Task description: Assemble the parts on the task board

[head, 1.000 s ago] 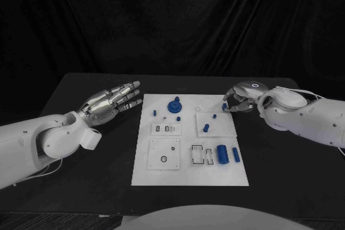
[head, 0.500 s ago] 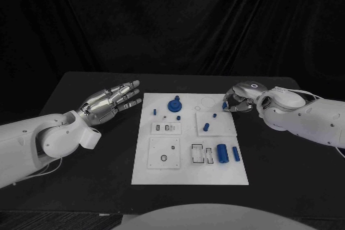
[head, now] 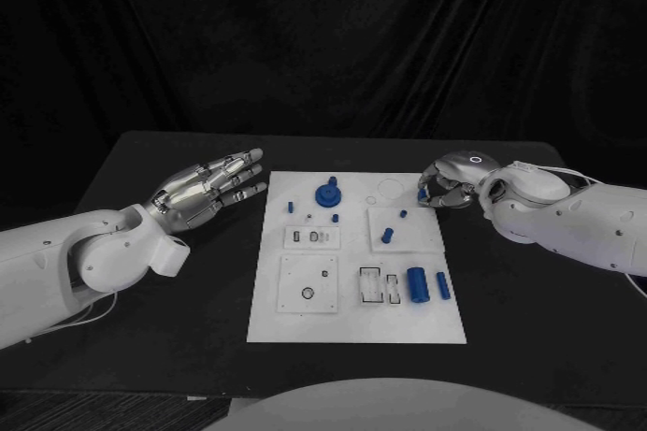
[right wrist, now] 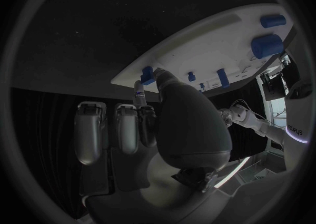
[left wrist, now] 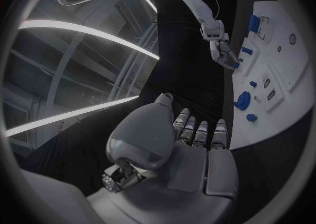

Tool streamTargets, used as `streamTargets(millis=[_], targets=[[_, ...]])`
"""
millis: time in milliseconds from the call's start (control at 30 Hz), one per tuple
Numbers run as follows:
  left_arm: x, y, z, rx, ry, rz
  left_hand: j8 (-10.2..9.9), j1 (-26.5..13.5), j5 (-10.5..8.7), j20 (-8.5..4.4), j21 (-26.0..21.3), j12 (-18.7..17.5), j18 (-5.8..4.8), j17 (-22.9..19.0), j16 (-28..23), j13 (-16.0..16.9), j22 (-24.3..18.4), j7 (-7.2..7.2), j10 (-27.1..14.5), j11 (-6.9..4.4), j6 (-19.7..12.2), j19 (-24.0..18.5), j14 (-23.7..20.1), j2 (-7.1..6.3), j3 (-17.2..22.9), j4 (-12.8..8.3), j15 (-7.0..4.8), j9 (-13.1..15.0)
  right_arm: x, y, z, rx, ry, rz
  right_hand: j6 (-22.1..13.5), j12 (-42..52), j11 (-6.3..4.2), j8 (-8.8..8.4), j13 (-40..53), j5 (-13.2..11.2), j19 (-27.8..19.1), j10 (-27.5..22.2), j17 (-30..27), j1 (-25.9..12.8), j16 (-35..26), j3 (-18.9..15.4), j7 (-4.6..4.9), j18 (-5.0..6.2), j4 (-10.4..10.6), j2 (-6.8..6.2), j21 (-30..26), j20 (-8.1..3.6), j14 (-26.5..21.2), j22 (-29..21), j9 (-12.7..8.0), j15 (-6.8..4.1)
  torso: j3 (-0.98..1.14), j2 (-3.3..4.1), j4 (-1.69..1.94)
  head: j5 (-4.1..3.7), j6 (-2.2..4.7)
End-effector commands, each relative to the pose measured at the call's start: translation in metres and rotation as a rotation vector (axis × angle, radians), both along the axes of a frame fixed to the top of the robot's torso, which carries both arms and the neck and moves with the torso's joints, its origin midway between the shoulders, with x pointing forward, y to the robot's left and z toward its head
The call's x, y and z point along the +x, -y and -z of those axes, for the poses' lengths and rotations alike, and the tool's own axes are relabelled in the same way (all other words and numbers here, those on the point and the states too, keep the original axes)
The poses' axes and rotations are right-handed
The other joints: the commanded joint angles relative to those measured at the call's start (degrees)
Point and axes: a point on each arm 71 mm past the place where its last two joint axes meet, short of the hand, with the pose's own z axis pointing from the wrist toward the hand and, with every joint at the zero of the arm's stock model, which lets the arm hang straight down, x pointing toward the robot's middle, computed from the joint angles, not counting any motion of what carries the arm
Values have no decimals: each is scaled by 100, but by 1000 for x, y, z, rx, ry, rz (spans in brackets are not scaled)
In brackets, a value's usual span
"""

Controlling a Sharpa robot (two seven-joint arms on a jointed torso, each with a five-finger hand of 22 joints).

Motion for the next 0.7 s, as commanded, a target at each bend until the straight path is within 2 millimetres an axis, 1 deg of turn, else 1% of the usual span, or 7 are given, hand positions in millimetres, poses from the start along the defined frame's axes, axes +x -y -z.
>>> streamTargets(millis=[33,100,233,433,467,633,700], targets=[[-1,1,0,-16,-1,12,30,32,-21,38,23,20,104,4,24,7,8,25,-6,34,21,15,17,-38,13,28,-3,4,0,1,1,-3,2,19,-77,20,36,102,1510,283,415,595,1349,101,-6,42,9,-41,-27,14,-31,47,572,1366,76,43,-1,0,4,2,-14],[-1,1,0,-15,-1,12,30,32,-21,38,23,20,104,4,24,7,8,25,-6,34,21,15,17,-38,13,28,-3,4,0,1,1,-3,3,17,-87,20,35,160,1510,387,415,595,1348,119,-6,55,9,-41,-42,27,-33,49,572,1367,118,43,-2,0,5,-2,-24],[-1,1,0,-15,-2,13,30,32,-21,38,23,20,104,4,24,7,8,25,-6,34,21,15,17,-38,13,28,-3,4,1,0,2,-1,5,11,-83,20,34,211,1510,392,412,595,1347,146,-6,66,7,-39,-66,39,-39,50,572,1365,152,43,-1,0,5,-6,-34],[-1,1,0,-13,-5,13,30,32,-21,38,23,20,104,4,24,7,8,25,-6,34,21,15,17,-38,13,28,-3,4,1,-1,1,7,19,1,-11,20,26,513,1510,435,406,595,1336,226,-12,104,-6,-36,-167,125,-55,46,569,1363,340,37,-1,1,5,-5,-48],[-1,1,0,-13,-5,14,30,32,-21,38,23,20,104,4,24,7,8,25,-6,34,21,15,17,-38,13,28,-3,4,1,-2,0,8,23,0,18,20,20,600,1510,449,404,595,1334,246,-13,113,-11,-34,-198,148,-62,41,569,1362,392,35,-1,1,5,-5,-48],[-1,1,1,-11,-8,15,30,32,-21,38,23,20,104,4,24,7,8,25,-6,34,21,15,17,-38,13,28,-3,4,1,-1,-2,21,52,5,80,20,25,932,1510,315,399,595,1320,333,-21,158,-5,-31,-331,278,-77,36,566,1360,592,29,0,1,1,7,-57],[-1,1,1,-11,-9,15,30,32,-21,38,23,20,104,4,24,7,8,25,-6,34,21,15,17,-38,13,28,-3,4,0,0,-3,25,60,7,83,20,26,952,1510,307,398,595,1317,339,-23,163,-4,-30,-340,288,-80,37,565,1359,604,30,1,1,1,11,-61]])
